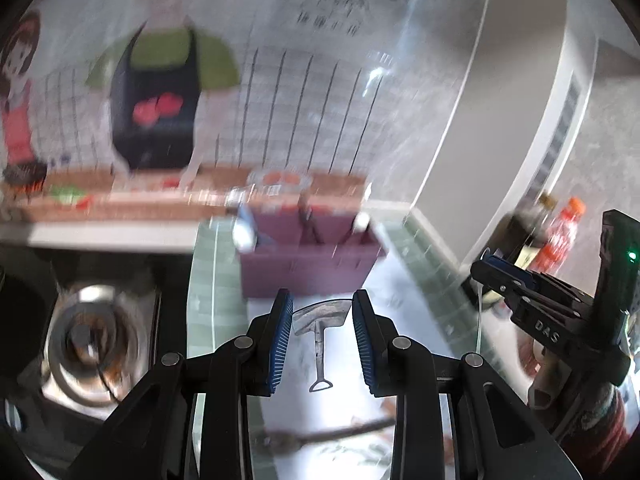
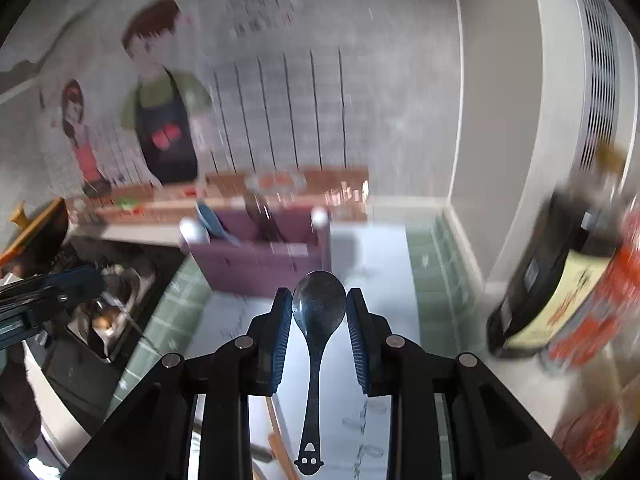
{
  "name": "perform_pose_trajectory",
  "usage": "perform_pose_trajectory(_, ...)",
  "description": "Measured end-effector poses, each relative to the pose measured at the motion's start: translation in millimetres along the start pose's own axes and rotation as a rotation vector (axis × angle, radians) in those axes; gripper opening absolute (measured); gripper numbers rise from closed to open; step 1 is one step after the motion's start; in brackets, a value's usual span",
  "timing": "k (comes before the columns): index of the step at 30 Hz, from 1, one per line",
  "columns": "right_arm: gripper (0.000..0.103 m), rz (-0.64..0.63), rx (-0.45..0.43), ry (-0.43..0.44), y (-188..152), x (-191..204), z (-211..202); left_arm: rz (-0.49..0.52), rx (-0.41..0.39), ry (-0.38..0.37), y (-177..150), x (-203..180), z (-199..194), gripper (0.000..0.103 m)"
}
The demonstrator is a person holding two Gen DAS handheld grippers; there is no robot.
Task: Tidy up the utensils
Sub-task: 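Carry both held utensils up over the purple caddy, then lower both utensils into the purple caddy and open both tools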
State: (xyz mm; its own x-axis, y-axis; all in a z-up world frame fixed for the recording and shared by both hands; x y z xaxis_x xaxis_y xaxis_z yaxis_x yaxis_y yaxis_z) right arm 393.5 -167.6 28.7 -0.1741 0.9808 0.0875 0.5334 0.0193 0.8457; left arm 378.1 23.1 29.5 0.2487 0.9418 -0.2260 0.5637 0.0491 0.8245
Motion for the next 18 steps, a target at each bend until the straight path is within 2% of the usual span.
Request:
perform_pose_trajectory(4, 0.025, -0.006, -0.14, 0.001, 72.6, 3.1, -20.2, 0.062, -0.123, -0.017, 73.2, -17.3, -13.7, 0.032)
perform_pose_trajectory(9, 0.026, 0.002, -0.291, 0.0, 155.3, 7.7, -12.6, 0.107, -0.208, -0.003, 136.2, -21.4, -10.2, 0.032)
perform_pose_trajectory(13, 0.026, 0.019, -0.317, 0.023, 168.3, 12.8, 22.9, 0.071, -0.199, -0.01, 154.5, -3.6, 18.9, 0.032)
perform_pose_trajectory(18, 0.026, 0.057, -0.273, 0.021, 150.6, 7.1, 79.1, 0.04, -0.113, 0.015, 140.5, 26.8, 73.9, 0.032)
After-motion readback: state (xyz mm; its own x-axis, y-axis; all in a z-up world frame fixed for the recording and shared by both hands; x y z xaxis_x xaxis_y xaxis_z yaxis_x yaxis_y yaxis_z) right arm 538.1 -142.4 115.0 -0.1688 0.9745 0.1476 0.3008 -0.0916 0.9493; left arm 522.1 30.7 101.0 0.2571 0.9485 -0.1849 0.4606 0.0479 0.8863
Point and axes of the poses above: each gripper's, at about its wrist camera, not at the fingertips, and z roughly the way its jaws point, x to its left, y to its top, the point moved 9 cm from there along z, roughly the way its jaws point, and after that the axes turned 4 degrees about -x, right-handed, at the moved point
